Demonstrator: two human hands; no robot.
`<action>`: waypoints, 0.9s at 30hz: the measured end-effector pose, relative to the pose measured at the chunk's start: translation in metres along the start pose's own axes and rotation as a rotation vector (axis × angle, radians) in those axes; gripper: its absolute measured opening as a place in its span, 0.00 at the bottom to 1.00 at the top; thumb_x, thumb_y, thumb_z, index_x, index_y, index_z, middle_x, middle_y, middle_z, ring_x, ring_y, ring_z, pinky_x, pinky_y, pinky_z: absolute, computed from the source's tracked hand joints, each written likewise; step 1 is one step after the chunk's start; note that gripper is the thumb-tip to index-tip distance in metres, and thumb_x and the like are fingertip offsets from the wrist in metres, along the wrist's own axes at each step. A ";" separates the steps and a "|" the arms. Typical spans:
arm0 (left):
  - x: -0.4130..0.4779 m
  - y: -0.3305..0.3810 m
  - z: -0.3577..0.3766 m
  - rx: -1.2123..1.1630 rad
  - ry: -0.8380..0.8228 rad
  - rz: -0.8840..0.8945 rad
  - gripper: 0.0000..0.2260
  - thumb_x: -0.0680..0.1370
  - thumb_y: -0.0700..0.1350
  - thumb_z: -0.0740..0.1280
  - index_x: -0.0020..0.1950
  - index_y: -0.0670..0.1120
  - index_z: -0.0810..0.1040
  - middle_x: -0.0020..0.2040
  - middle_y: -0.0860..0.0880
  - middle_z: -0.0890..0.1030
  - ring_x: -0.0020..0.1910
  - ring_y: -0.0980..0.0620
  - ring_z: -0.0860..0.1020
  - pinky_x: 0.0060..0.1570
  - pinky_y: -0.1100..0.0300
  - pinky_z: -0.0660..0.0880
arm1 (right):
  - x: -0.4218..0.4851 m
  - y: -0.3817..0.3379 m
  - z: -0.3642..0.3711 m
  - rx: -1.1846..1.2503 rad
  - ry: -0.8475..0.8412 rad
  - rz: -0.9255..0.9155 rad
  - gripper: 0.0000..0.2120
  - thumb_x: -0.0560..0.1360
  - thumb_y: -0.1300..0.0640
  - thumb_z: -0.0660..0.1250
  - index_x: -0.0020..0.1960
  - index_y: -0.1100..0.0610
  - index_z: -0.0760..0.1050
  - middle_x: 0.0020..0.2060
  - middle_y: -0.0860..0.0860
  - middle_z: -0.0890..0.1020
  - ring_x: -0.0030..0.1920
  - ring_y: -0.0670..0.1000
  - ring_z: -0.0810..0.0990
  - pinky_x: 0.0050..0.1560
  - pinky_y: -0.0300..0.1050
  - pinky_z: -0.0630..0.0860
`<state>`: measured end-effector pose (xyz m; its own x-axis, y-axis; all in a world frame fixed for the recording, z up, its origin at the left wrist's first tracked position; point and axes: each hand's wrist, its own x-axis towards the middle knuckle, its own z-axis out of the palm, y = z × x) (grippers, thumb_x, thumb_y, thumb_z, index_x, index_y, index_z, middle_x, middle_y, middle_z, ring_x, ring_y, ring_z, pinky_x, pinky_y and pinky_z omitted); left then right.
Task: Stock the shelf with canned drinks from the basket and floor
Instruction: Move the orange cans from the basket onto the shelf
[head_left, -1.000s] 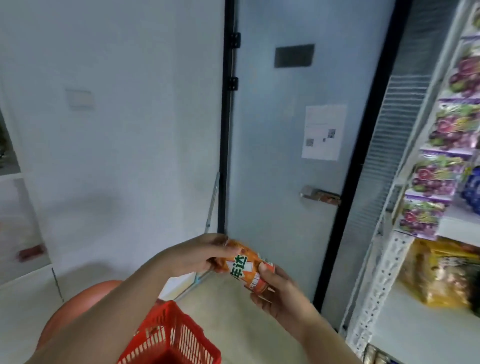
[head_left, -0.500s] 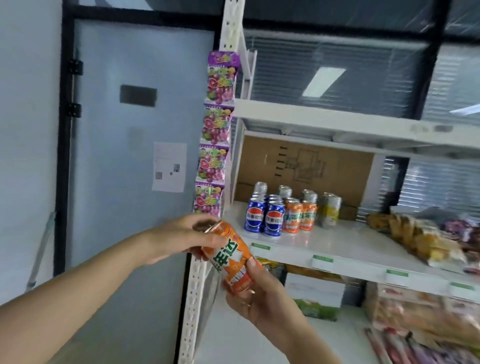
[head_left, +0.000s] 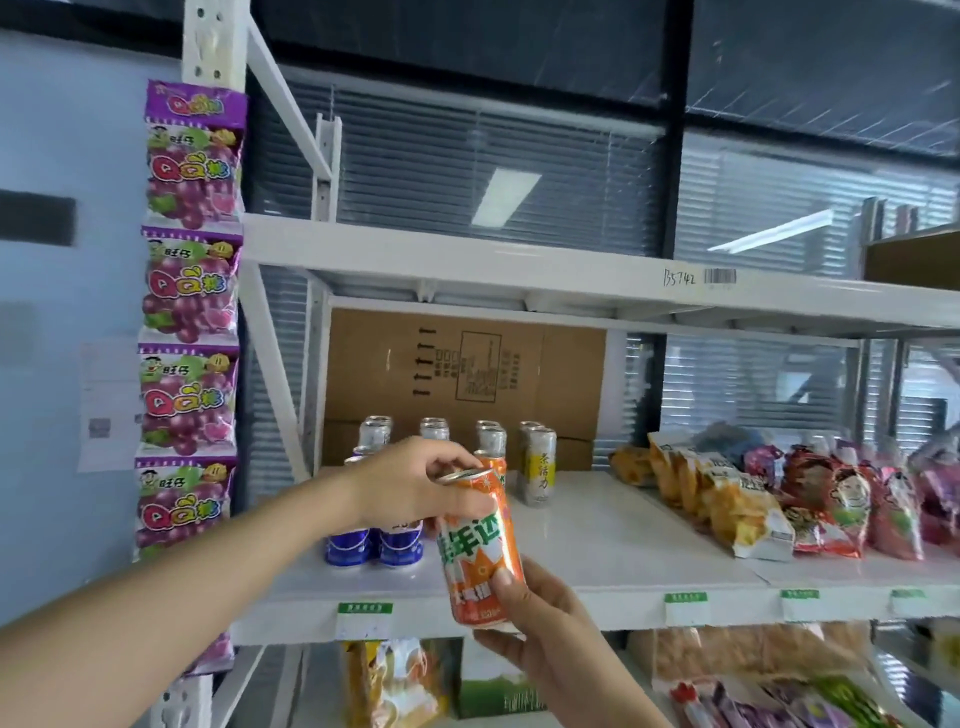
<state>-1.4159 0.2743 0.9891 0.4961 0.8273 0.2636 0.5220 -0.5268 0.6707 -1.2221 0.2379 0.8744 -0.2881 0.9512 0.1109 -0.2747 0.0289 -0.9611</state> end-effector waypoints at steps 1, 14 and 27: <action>0.016 -0.002 0.000 0.026 -0.011 0.013 0.23 0.68 0.60 0.74 0.60 0.55 0.77 0.52 0.54 0.83 0.47 0.57 0.83 0.47 0.58 0.81 | 0.010 -0.001 -0.007 -0.045 0.028 -0.014 0.27 0.65 0.52 0.77 0.62 0.59 0.77 0.53 0.58 0.84 0.54 0.57 0.83 0.59 0.53 0.76; 0.145 -0.048 0.049 0.296 -0.009 0.019 0.26 0.65 0.66 0.74 0.59 0.55 0.78 0.53 0.59 0.81 0.49 0.61 0.79 0.52 0.58 0.78 | 0.109 0.017 -0.089 -0.584 0.300 -0.212 0.20 0.69 0.59 0.76 0.57 0.48 0.74 0.48 0.48 0.84 0.49 0.46 0.82 0.49 0.42 0.81; 0.184 -0.042 0.049 0.414 -0.053 -0.027 0.17 0.71 0.52 0.75 0.59 0.53 0.83 0.56 0.58 0.82 0.50 0.61 0.77 0.45 0.70 0.72 | 0.158 0.022 -0.135 -0.773 0.258 -0.105 0.22 0.68 0.55 0.77 0.59 0.47 0.73 0.48 0.44 0.83 0.48 0.46 0.82 0.49 0.45 0.82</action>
<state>-1.3118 0.4392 0.9754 0.5074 0.8366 0.2067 0.7652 -0.5477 0.3384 -1.1495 0.4301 0.8370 -0.0500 0.9697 0.2392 0.4479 0.2359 -0.8624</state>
